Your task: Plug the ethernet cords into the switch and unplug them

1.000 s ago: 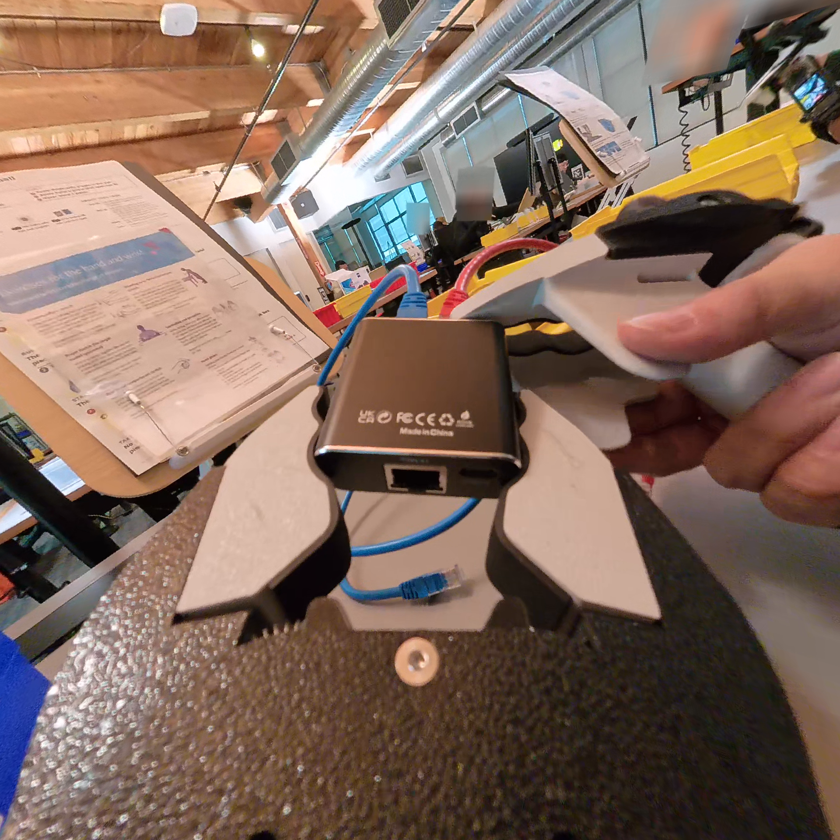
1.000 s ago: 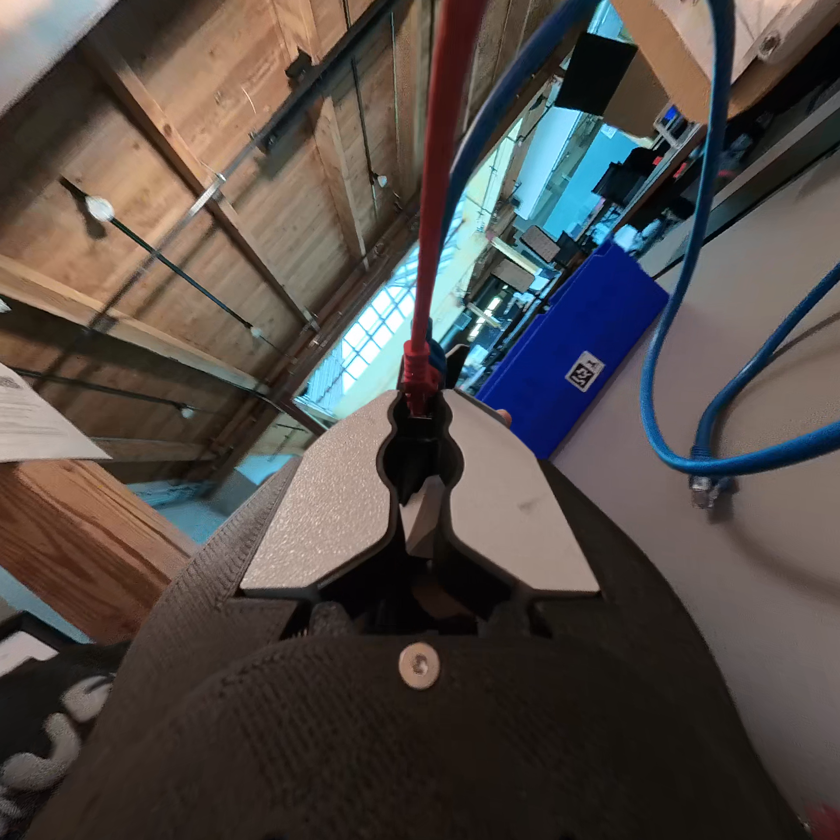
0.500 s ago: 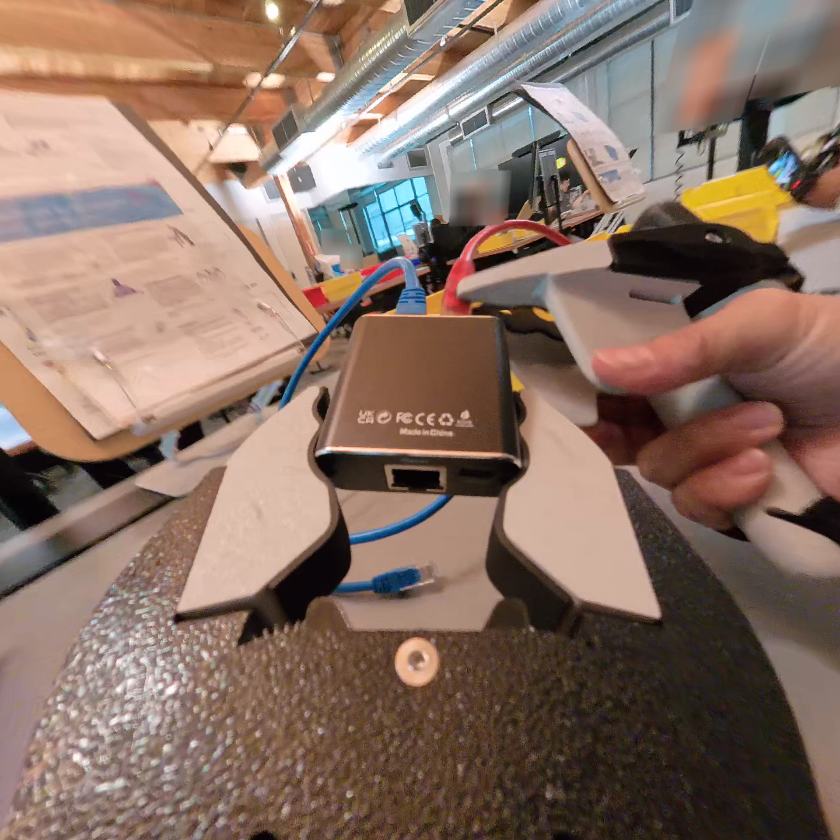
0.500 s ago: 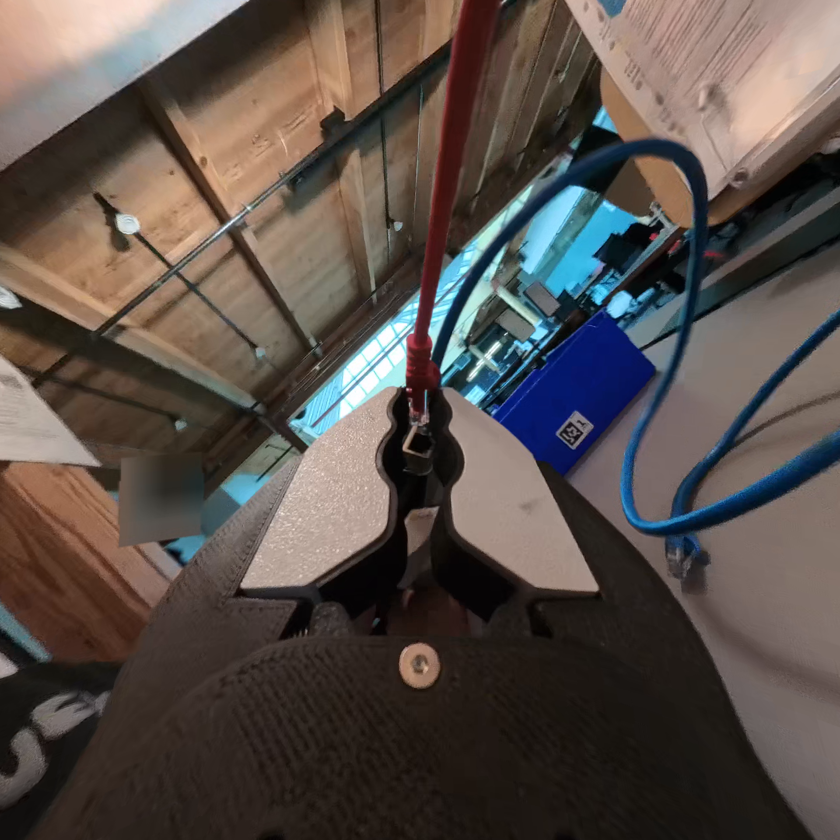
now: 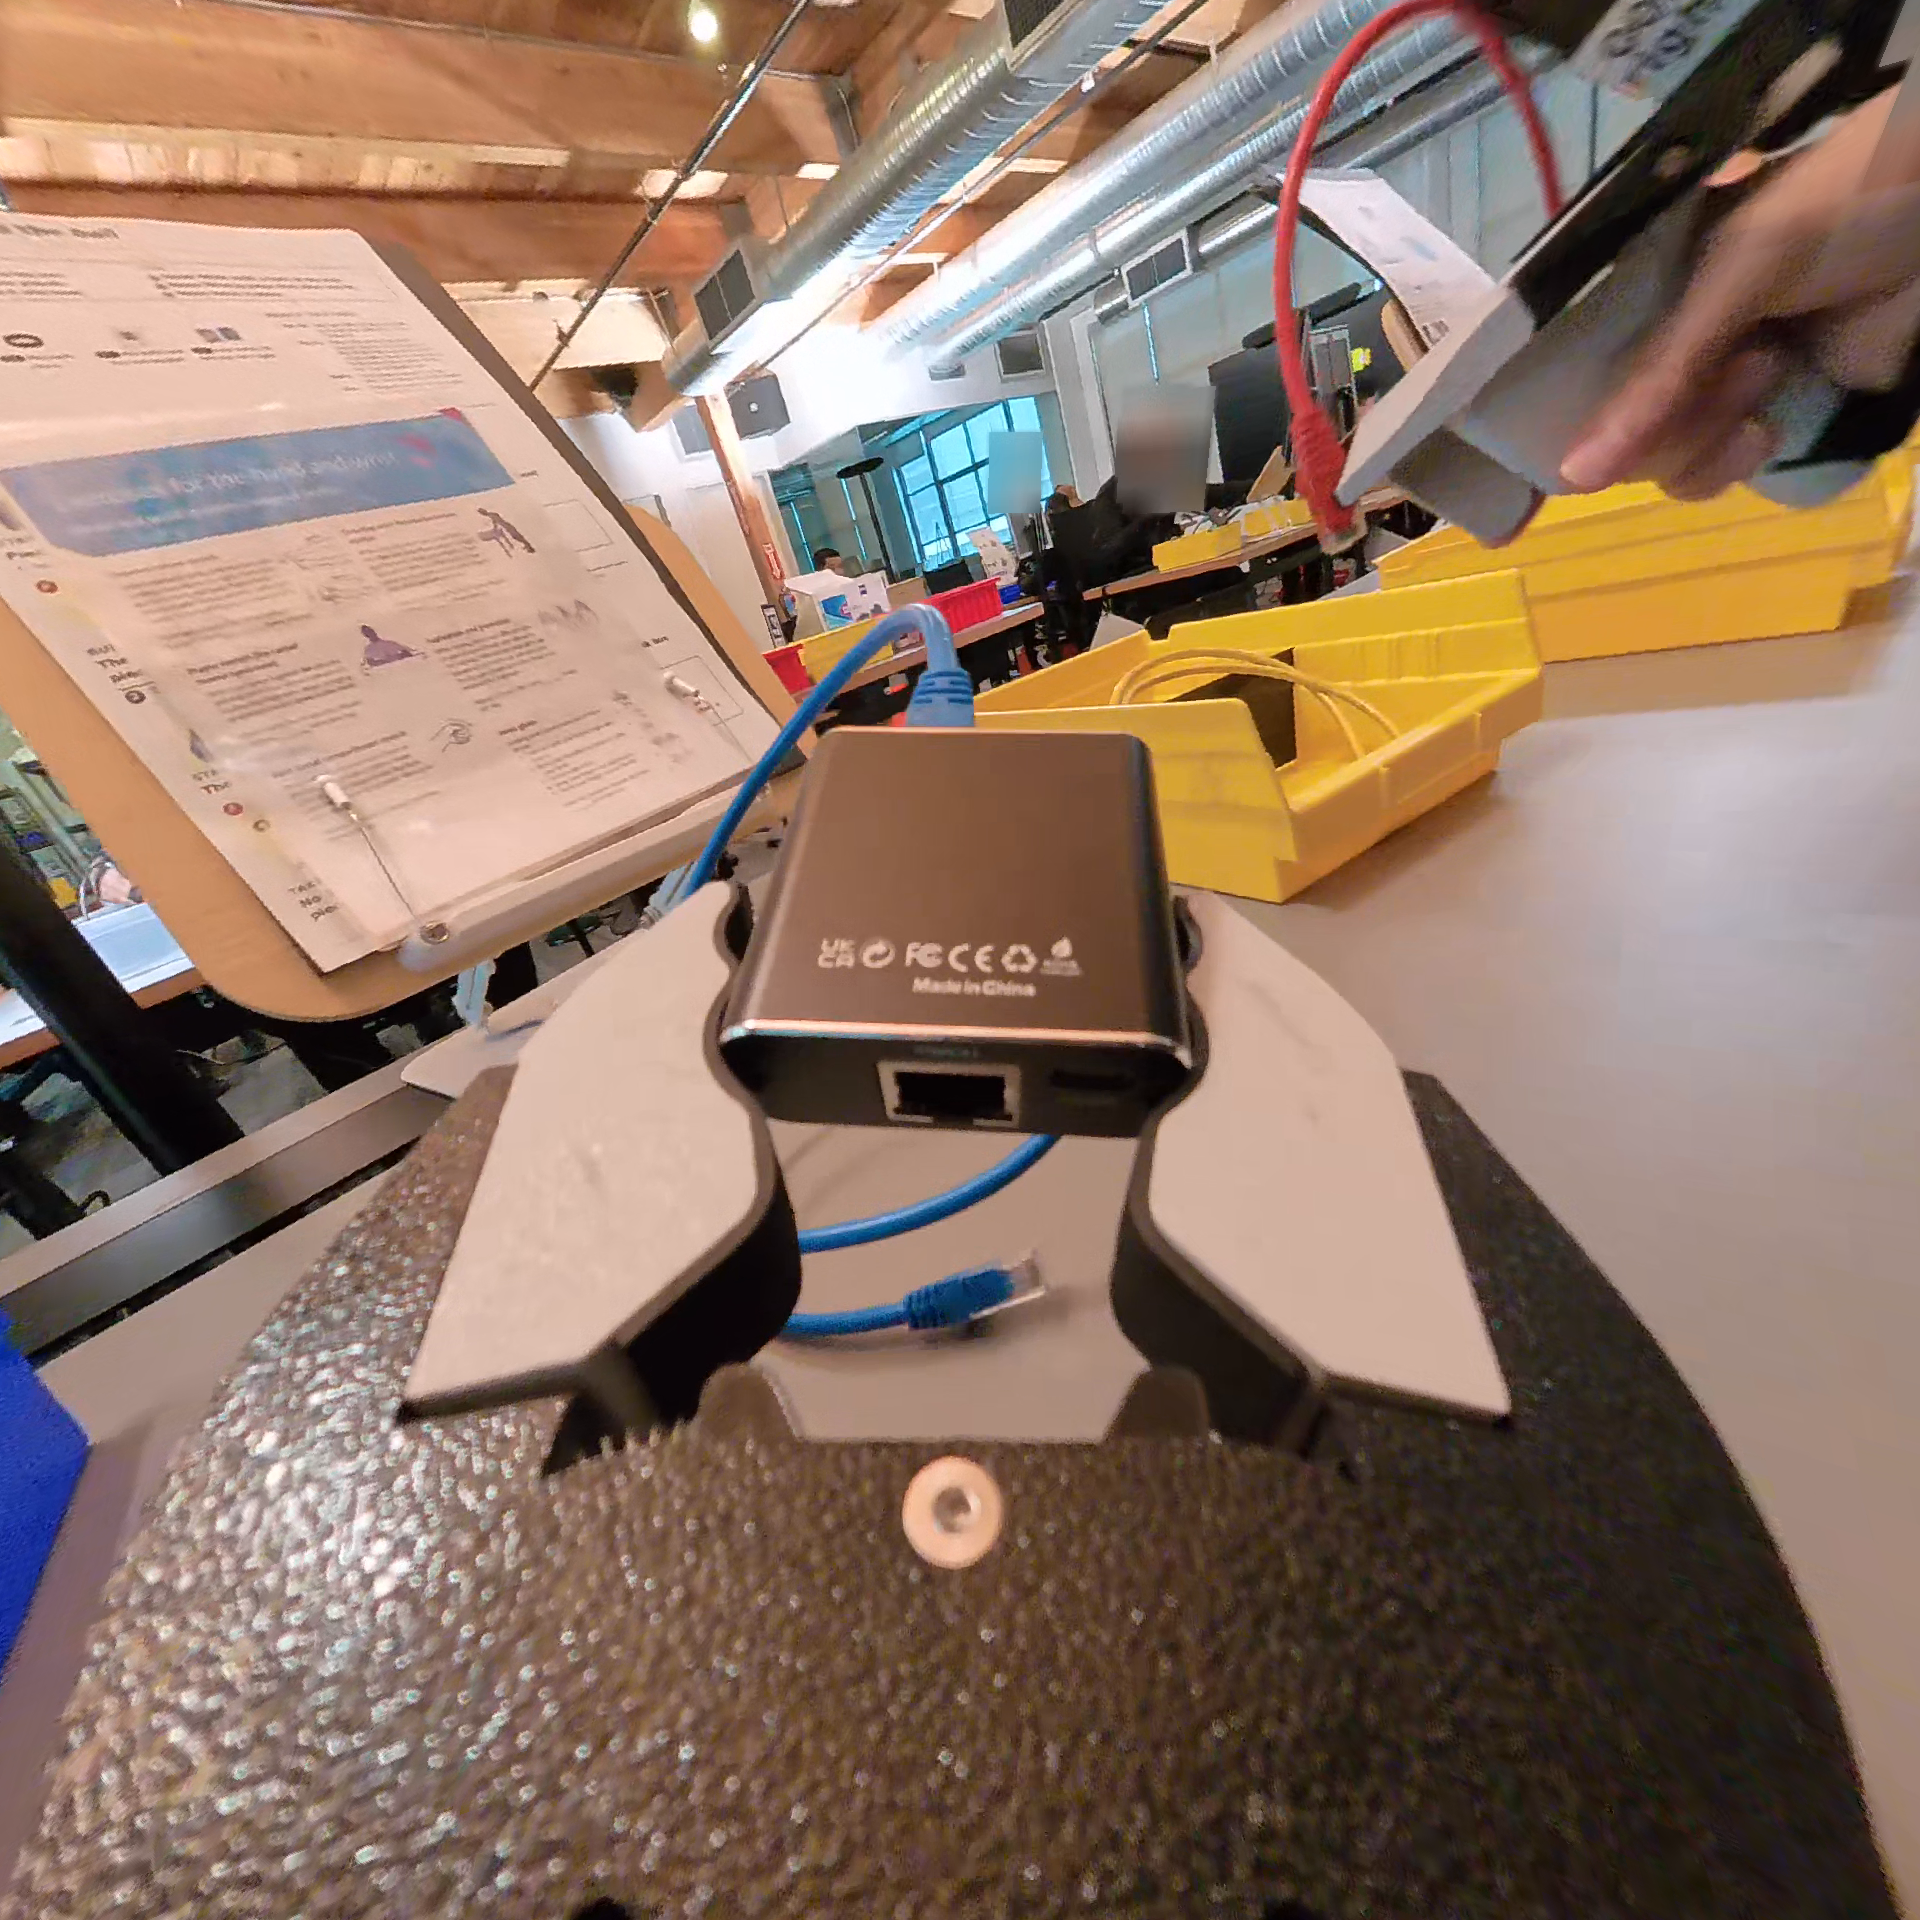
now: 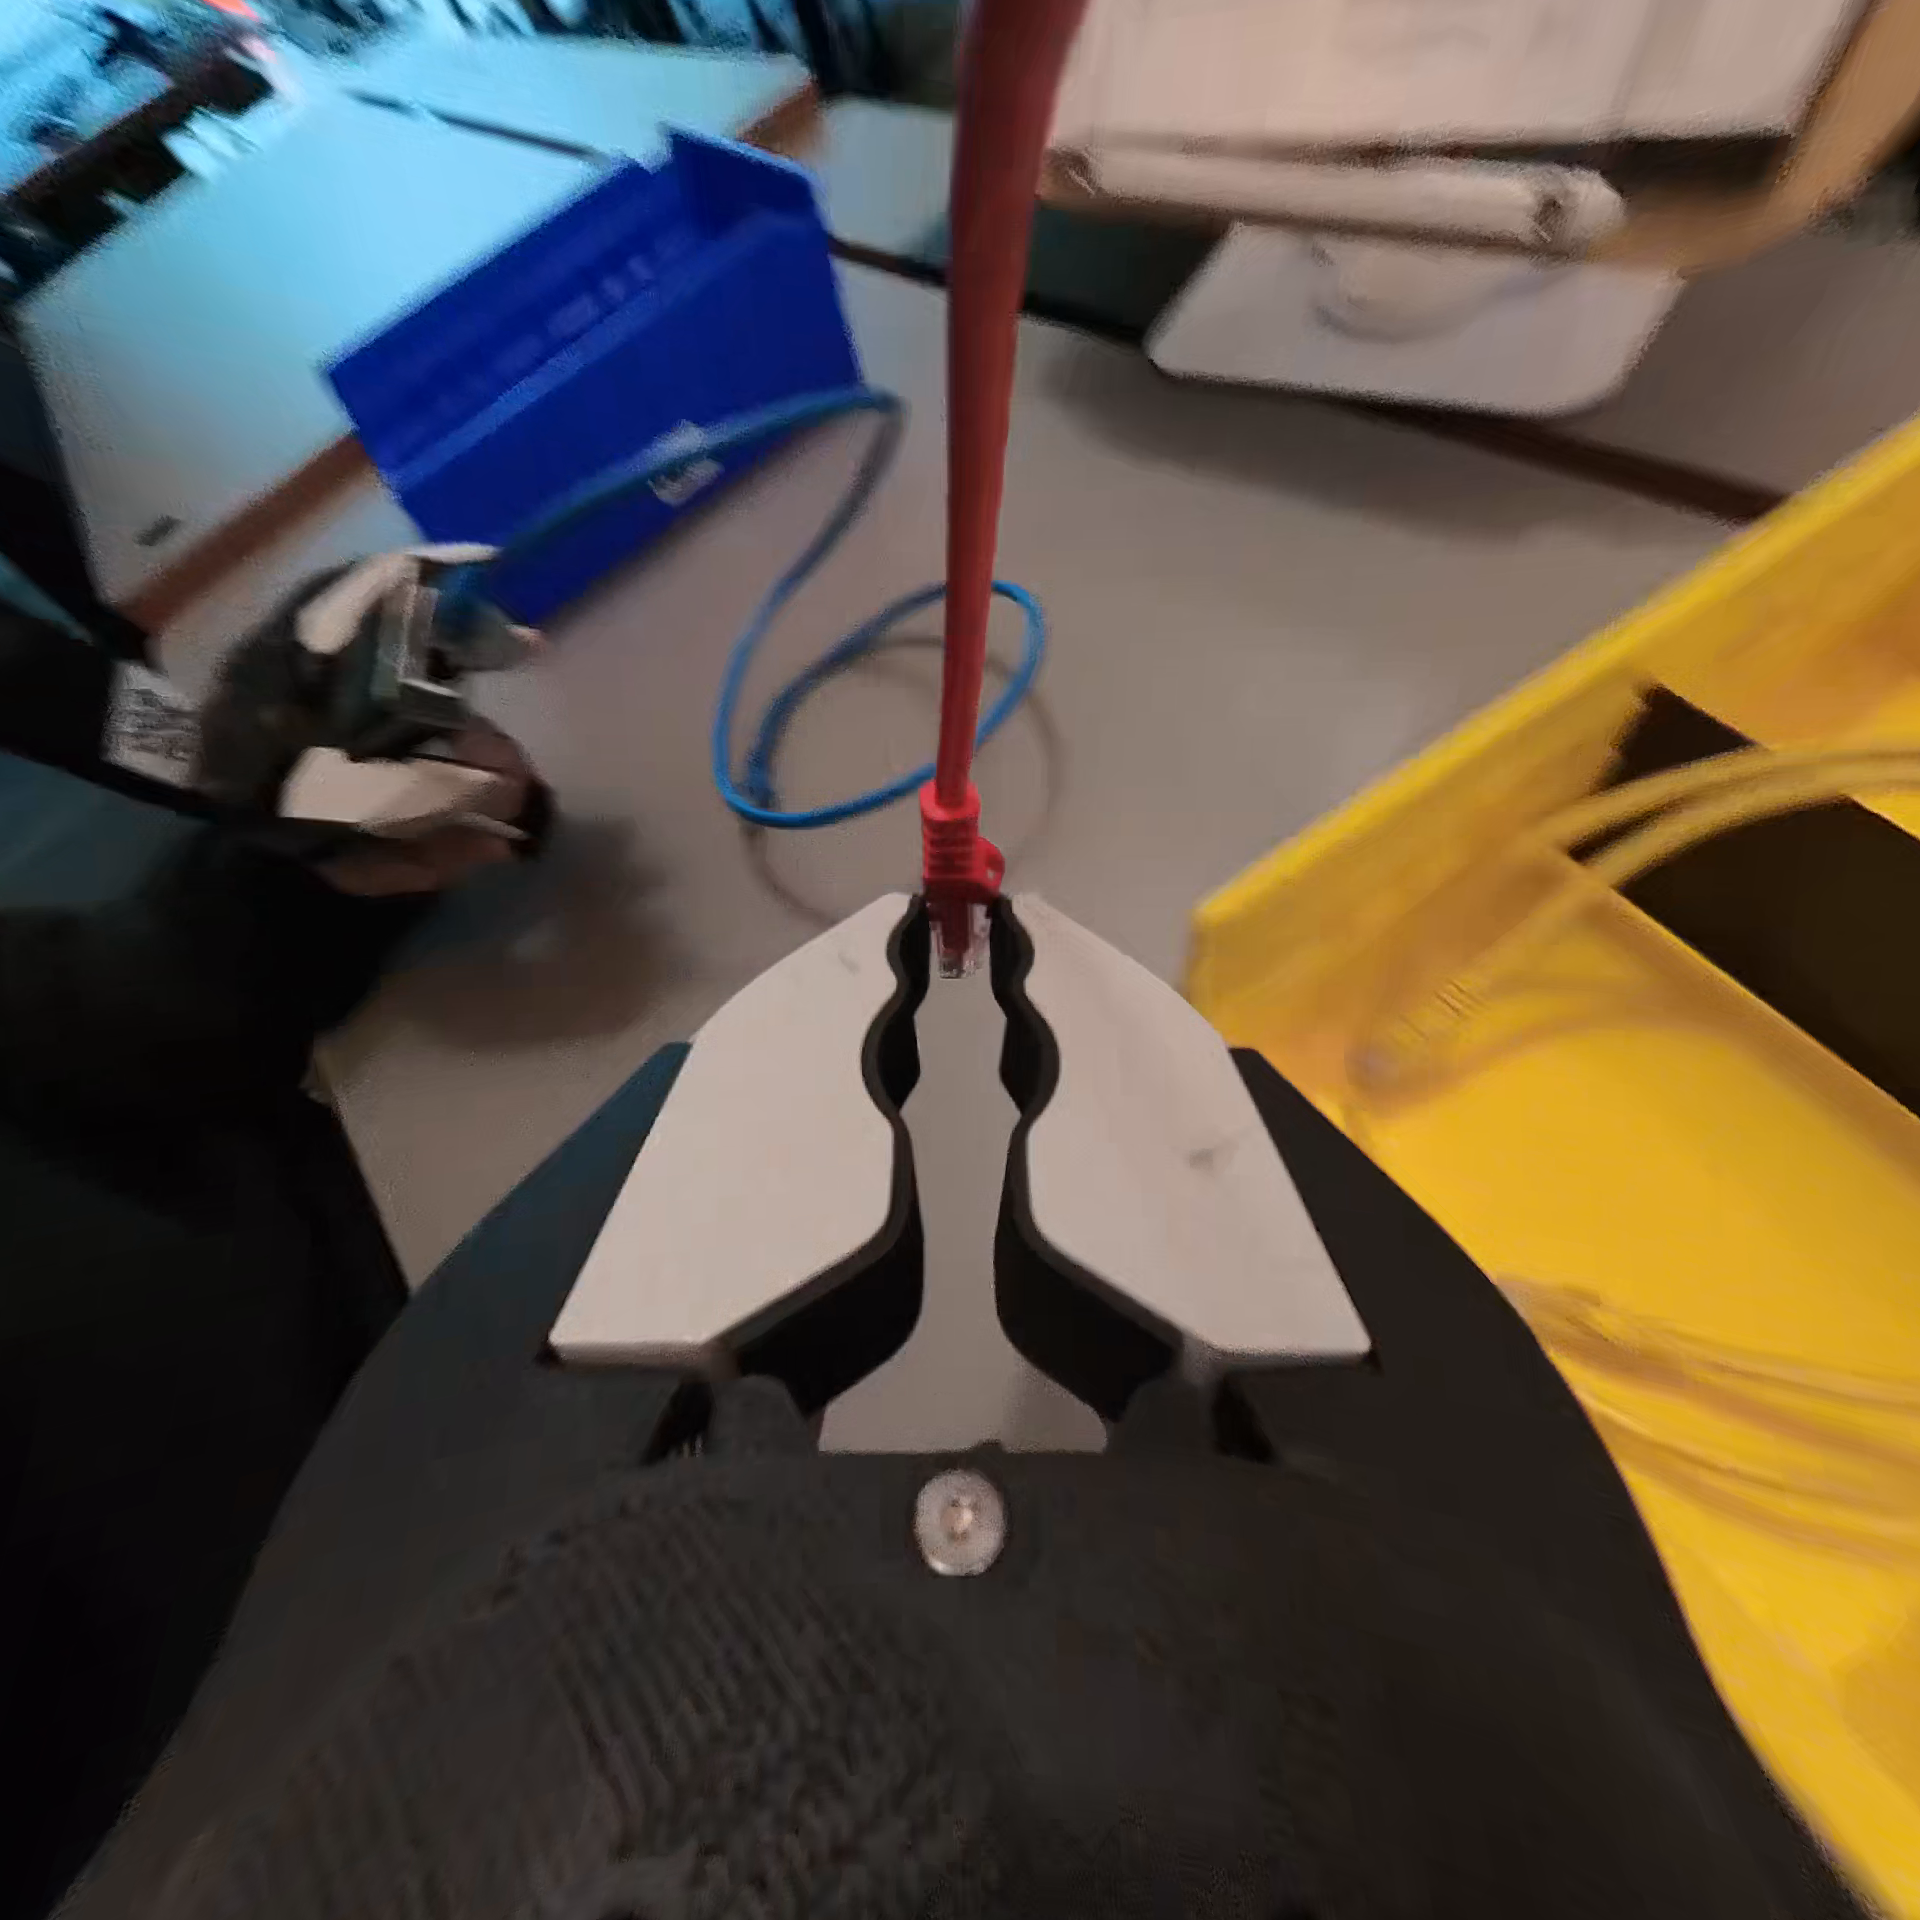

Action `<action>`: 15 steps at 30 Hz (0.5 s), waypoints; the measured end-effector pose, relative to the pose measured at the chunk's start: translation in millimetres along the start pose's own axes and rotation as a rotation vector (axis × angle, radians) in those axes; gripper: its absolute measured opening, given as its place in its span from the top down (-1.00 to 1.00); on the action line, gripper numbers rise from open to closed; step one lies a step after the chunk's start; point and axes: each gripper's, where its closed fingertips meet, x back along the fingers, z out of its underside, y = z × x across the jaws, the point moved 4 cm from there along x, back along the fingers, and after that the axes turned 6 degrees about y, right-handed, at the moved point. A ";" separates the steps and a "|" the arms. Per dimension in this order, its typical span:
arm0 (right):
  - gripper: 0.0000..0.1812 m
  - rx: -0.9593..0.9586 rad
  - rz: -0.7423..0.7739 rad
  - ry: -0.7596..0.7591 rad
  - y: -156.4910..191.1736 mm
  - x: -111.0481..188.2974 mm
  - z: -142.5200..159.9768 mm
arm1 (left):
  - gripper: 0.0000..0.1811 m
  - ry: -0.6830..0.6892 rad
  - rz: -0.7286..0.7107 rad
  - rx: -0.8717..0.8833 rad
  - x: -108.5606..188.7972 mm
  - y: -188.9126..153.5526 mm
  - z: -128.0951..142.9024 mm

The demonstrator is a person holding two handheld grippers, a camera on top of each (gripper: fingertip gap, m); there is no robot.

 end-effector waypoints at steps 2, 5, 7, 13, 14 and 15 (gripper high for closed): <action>0.88 -0.034 0.022 0.122 -31.8 0.7 8.7 | 0.18 0.003 0.009 -0.007 -0.9 -2.0 0.2; 0.88 -0.101 0.026 0.243 -70.5 -4.5 21.5 | 0.18 0.008 0.012 -0.008 -0.9 -1.9 1.4; 0.88 -0.140 0.063 0.312 -90.1 -8.1 29.4 | 0.19 0.007 0.018 0.006 -0.5 -1.1 1.8; 0.87 -0.115 0.179 0.615 -105.9 -16.9 50.7 | 0.19 0.013 0.021 0.008 -0.8 -0.7 2.7; 0.85 -0.124 0.191 0.649 -106.2 -18.6 53.8 | 0.18 0.015 0.025 0.006 -1.2 -1.5 2.8; 0.78 -0.131 0.206 0.661 -107.2 -20.8 55.7 | 0.19 0.017 0.028 0.003 -1.4 -2.1 2.9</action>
